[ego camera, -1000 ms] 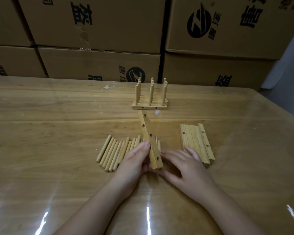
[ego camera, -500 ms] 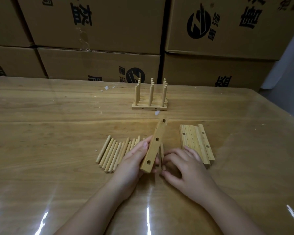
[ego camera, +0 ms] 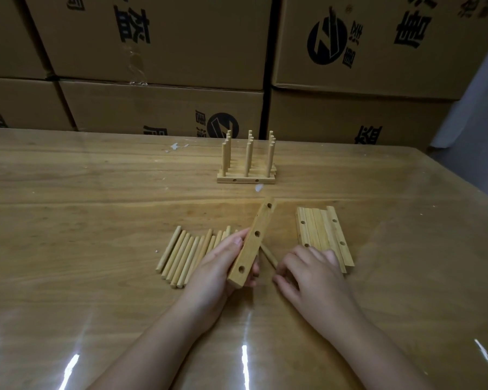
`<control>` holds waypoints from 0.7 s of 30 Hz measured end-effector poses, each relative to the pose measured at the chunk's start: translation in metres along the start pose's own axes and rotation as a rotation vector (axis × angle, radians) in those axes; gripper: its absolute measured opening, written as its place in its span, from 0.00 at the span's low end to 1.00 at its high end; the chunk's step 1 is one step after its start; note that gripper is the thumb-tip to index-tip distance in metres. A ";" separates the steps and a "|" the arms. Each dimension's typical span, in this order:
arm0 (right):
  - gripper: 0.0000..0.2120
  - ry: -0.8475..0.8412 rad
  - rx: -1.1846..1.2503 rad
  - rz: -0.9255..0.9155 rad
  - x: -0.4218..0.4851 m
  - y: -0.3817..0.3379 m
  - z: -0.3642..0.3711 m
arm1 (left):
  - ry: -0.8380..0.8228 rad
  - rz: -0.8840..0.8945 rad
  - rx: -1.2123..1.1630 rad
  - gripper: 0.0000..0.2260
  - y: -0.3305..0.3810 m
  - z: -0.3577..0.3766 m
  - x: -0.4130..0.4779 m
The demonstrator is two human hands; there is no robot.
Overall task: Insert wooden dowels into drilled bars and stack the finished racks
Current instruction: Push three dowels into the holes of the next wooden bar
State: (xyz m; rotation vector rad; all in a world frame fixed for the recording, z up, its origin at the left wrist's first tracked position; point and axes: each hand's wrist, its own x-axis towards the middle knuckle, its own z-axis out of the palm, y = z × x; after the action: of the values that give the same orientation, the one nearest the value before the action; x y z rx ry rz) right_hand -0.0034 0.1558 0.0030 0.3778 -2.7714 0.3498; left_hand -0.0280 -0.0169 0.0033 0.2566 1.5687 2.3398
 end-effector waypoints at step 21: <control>0.09 0.318 0.516 0.189 0.003 0.008 0.003 | 0.037 0.004 -0.020 0.19 0.000 -0.002 0.002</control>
State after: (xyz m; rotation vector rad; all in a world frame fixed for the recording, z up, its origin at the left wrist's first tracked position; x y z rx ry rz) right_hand -0.0093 0.1614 -0.0004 0.1544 -2.3788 1.0788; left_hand -0.0301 -0.0177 0.0022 0.2138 1.5623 2.3748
